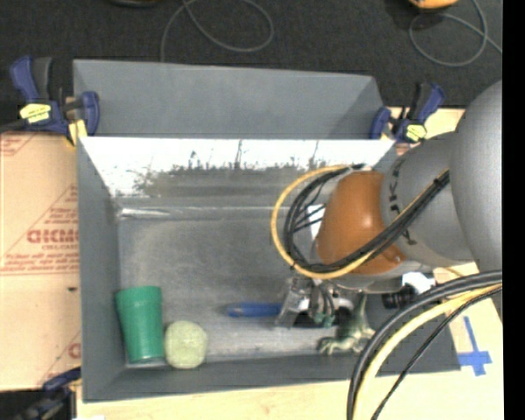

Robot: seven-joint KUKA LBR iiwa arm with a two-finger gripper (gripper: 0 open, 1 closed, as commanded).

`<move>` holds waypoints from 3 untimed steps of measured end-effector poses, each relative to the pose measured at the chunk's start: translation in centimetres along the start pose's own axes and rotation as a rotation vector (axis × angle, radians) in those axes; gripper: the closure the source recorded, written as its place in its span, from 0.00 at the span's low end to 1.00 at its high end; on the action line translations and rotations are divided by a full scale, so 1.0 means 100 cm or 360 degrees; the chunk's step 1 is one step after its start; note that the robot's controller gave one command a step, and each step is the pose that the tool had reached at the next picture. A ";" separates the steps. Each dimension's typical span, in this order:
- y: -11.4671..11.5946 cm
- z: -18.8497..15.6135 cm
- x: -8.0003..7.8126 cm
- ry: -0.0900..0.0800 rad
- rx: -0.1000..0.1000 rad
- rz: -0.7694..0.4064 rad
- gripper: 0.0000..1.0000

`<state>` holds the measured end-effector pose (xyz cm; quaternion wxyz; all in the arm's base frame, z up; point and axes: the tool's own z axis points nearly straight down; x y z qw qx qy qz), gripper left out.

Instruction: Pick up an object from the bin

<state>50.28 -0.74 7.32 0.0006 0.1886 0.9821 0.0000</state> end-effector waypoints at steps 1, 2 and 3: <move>-0.001 -0.020 0.002 0.0015 0.0004 -0.0001 1.00; -0.001 -0.044 0.001 0.0010 0.0003 0.0000 1.00; -0.001 -0.065 0.001 0.0008 0.0003 -0.0003 1.00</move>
Offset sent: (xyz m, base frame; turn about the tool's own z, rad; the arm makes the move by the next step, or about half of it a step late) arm 0.0000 -0.0001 0.0242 0.0000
